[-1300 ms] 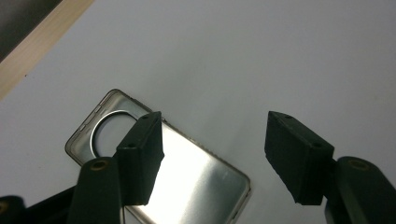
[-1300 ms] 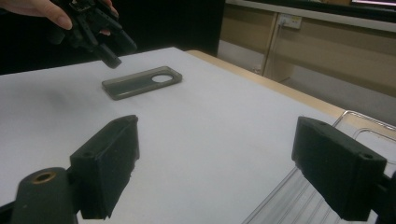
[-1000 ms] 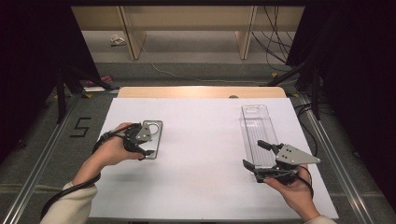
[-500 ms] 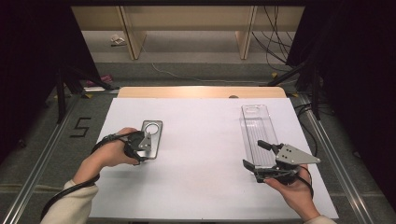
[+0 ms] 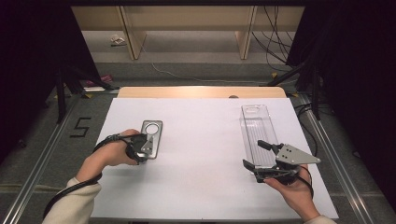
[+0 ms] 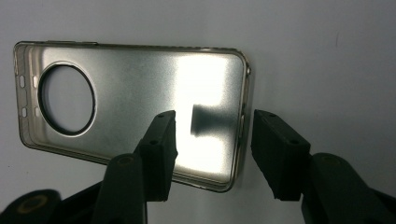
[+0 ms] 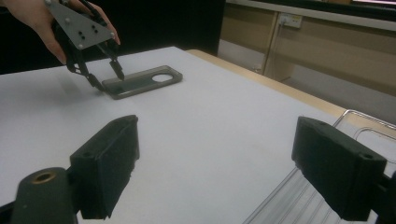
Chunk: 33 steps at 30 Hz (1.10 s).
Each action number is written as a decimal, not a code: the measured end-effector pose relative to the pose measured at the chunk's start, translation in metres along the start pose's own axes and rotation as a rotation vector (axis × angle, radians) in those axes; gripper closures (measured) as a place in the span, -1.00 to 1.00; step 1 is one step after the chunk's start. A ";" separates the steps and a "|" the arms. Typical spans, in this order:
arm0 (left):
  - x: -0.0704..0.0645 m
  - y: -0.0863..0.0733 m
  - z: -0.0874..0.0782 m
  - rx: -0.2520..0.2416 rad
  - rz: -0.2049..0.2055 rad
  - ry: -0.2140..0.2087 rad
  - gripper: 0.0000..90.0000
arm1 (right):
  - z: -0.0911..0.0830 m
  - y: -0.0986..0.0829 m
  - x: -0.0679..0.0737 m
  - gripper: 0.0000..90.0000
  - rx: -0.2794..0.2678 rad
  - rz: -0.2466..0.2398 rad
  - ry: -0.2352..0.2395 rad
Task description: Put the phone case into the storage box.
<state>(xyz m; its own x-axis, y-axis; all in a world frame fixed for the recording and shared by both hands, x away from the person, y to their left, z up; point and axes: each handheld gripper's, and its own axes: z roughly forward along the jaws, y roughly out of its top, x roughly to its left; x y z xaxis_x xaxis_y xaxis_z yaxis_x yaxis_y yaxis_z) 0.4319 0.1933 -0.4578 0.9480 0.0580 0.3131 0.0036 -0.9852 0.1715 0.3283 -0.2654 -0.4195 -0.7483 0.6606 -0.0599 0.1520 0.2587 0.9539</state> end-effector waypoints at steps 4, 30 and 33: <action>-0.001 0.000 0.002 0.009 0.005 -0.020 0.17 | 0.000 0.000 0.000 -0.64 0.000 0.000 0.000; 0.001 0.004 0.002 0.057 0.027 -0.053 0.50 | 0.000 0.000 0.000 -0.64 0.003 0.002 0.002; 0.001 0.006 0.002 0.060 0.038 -0.059 0.51 | 0.000 0.000 0.000 -0.64 0.001 0.001 0.002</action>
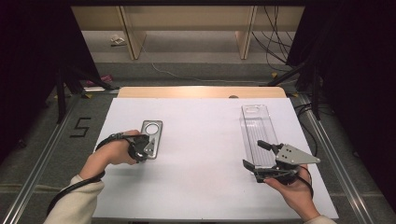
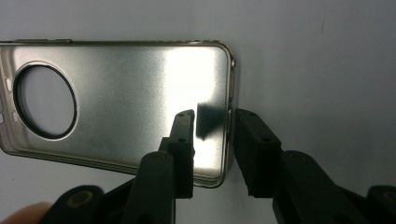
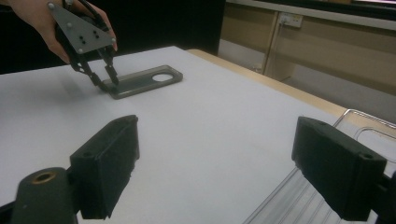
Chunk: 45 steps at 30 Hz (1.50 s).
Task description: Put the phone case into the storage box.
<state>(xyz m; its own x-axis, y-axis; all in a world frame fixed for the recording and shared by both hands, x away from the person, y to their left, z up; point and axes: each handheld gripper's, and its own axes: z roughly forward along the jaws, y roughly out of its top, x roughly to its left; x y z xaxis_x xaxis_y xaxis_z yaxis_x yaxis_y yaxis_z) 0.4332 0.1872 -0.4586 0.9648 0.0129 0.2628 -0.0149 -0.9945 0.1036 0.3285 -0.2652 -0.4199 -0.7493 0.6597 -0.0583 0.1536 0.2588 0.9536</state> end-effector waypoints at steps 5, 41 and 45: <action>0.000 0.001 0.000 0.004 0.002 -0.009 0.56 | 0.000 0.000 0.000 -0.64 0.001 0.001 0.001; -0.002 0.001 0.003 0.012 0.003 -0.034 0.91 | 0.000 -0.001 0.000 -0.64 0.001 0.008 0.002; -0.002 0.001 0.002 0.011 0.007 -0.037 0.92 | 0.000 -0.001 -0.001 -0.64 0.002 0.007 0.003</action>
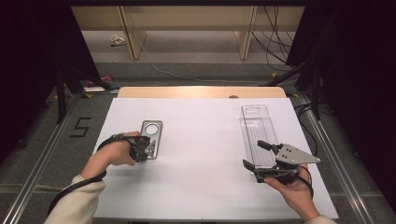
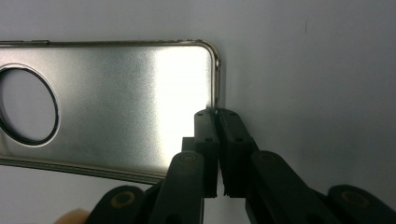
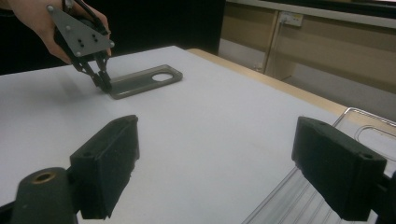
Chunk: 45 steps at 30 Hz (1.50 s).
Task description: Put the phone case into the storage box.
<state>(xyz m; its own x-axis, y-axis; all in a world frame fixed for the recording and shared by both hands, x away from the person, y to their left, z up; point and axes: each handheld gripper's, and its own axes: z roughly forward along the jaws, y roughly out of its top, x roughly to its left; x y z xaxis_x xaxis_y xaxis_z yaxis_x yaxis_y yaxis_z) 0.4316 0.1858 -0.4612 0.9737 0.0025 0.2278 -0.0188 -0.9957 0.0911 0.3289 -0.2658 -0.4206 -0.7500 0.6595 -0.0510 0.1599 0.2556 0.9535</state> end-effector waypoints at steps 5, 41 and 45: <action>-0.001 0.000 0.000 -0.003 -0.007 0.000 0.93 | 0.000 0.000 0.000 -0.64 0.000 0.001 0.000; -0.019 0.012 -0.032 -0.161 -0.059 0.131 0.97 | 0.001 0.000 0.002 -0.64 -0.004 0.005 0.007; -0.020 0.014 -0.036 -0.175 -0.059 0.150 0.97 | 0.001 0.000 0.002 -0.64 -0.005 0.012 0.006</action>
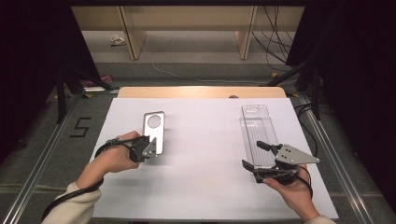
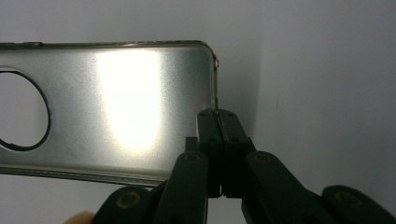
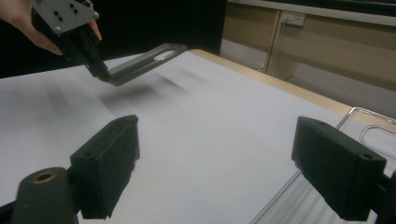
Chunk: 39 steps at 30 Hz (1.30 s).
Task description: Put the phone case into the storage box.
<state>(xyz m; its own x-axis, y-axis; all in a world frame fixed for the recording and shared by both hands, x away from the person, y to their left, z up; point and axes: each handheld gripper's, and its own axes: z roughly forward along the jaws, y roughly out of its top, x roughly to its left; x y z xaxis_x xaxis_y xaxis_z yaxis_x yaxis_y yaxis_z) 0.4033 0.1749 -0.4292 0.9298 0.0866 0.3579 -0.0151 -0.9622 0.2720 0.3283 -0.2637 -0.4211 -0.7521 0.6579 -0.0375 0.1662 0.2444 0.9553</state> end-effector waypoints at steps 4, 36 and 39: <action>-0.001 0.003 -0.004 -0.010 0.003 0.012 0.97 | 0.001 0.001 0.001 -0.64 -0.005 0.008 0.001; -0.026 0.031 -0.012 -0.067 0.068 -0.014 0.97 | 0.053 0.021 0.025 -0.62 -0.011 0.092 0.074; -0.028 0.034 -0.012 -0.068 0.079 -0.013 0.97 | 0.059 0.022 0.026 -0.62 -0.008 0.102 0.080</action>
<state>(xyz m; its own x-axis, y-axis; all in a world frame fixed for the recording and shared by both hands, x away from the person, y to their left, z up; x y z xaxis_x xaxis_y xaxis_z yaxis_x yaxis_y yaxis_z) 0.3728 0.1425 -0.4193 0.9295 0.0069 0.3688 -0.1135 -0.9459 0.3038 0.3503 -0.1990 -0.4182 -0.7798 0.6204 0.0831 0.2394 0.1729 0.9554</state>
